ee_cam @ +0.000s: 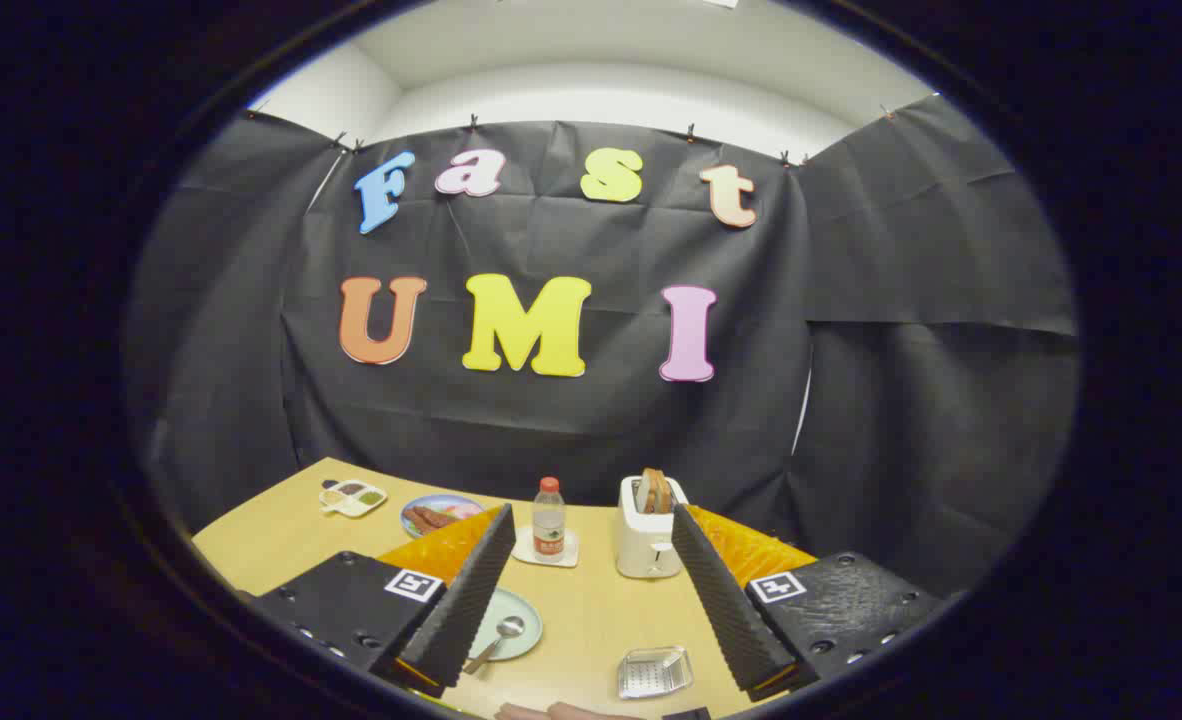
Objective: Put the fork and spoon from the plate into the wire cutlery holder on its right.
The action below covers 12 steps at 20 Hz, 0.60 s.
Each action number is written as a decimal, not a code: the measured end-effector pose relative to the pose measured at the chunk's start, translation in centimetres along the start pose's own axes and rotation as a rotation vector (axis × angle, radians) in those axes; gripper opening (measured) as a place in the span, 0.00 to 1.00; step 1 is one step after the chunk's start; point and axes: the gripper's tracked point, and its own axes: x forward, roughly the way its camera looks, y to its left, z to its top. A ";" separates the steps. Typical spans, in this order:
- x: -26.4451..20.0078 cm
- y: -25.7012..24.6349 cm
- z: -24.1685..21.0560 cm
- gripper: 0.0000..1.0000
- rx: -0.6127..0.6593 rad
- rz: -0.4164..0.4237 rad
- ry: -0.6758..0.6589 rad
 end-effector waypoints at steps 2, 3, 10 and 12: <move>0.2 -0.4 -0.3 0.95 0.004 -0.004 0.008; 0.2 -0.6 -0.4 0.95 0.008 -0.006 0.008; 1.1 -1.3 -1.4 0.95 0.016 -0.009 0.022; 1.5 -1.1 -2.0 0.95 0.013 -0.010 0.027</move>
